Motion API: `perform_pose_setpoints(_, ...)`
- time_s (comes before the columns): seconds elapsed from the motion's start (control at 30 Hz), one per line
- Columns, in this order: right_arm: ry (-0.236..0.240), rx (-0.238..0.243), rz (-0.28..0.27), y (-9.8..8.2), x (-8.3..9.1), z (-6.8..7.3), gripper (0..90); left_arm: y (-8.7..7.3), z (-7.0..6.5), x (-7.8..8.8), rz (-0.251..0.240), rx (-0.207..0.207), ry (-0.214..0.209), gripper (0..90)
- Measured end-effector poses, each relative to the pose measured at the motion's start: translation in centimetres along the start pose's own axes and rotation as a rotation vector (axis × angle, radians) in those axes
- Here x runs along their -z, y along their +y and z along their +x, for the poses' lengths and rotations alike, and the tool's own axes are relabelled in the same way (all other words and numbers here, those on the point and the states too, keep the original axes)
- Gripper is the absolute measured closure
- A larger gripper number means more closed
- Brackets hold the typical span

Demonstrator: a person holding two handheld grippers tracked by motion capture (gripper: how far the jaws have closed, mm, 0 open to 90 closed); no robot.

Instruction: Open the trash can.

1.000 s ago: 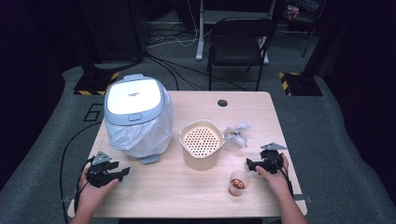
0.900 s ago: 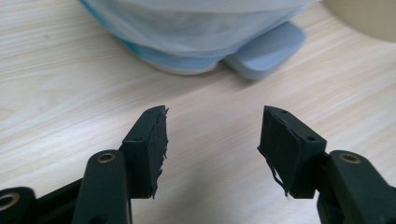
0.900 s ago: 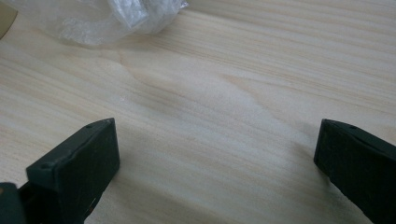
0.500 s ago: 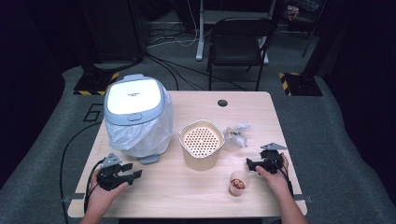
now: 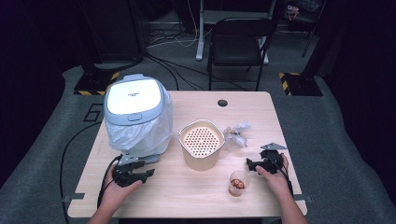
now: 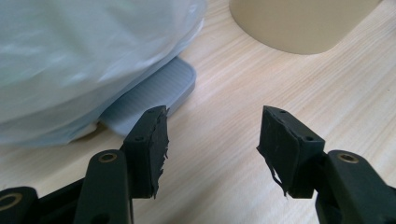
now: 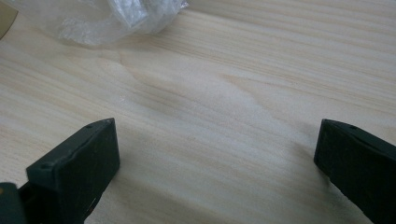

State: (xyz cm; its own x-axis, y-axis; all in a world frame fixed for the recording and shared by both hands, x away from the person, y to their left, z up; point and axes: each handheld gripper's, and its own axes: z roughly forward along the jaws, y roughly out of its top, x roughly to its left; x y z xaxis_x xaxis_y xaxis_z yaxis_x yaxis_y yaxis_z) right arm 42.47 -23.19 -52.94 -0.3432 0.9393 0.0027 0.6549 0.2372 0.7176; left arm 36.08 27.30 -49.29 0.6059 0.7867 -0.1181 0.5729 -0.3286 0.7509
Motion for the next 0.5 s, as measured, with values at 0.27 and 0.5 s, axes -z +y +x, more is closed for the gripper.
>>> perform_pose_setpoints(0.27,0.001,0.0,0.001,0.0,0.0,0.0,0.0,1.0,-0.3,-1.1,-0.039,-0.101,0.072,41.4)
perform_pose_setpoints(0.5,0.002,0.001,0.0,0.0,0.0,0.0,0.0,1.1,-0.5,-2.2,-0.029,-0.124,0.107,41.5)
